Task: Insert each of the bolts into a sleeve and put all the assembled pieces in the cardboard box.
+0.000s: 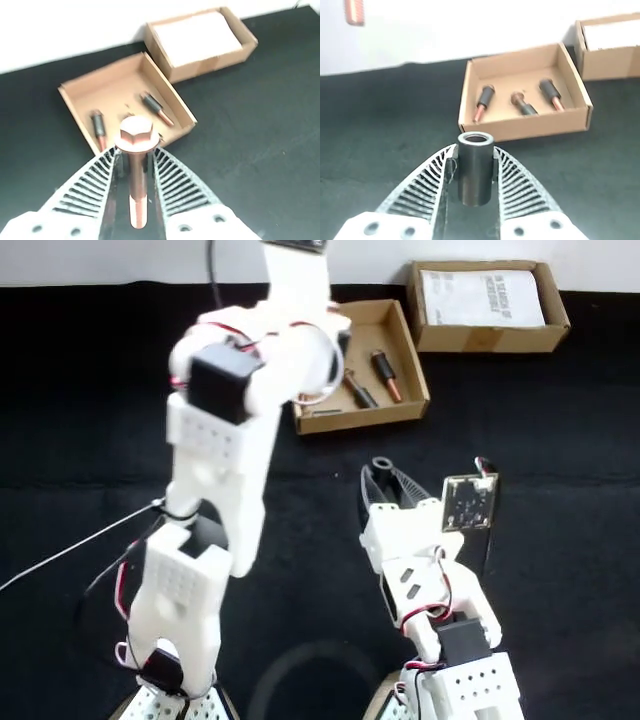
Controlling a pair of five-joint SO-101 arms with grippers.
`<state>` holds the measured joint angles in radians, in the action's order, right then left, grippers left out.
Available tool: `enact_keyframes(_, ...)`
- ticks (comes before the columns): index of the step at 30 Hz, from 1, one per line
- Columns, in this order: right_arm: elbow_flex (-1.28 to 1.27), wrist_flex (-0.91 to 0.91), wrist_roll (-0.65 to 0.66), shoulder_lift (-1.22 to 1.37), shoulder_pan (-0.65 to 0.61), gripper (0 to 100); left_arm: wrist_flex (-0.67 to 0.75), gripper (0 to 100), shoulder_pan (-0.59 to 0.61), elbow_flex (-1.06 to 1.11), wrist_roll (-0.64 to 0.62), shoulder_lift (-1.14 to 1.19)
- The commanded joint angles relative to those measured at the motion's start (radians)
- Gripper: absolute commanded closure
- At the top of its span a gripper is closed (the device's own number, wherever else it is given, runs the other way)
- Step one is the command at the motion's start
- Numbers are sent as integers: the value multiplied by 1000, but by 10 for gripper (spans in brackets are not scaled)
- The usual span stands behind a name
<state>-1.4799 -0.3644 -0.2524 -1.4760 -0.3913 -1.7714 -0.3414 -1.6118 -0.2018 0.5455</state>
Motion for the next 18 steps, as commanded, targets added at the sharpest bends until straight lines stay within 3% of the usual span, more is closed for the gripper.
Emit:
enact_keyframes(1,-22,97,-2,-15,-27,992,-3,992,35,-48,25,-111)
enact_keyframes(12,-108,260,0,-15,-91,992,-5,992,93,-24,295,-398)
enact_keyframes(18,-108,260,0,-15,-131,992,-5,991,44,245,339,-659)
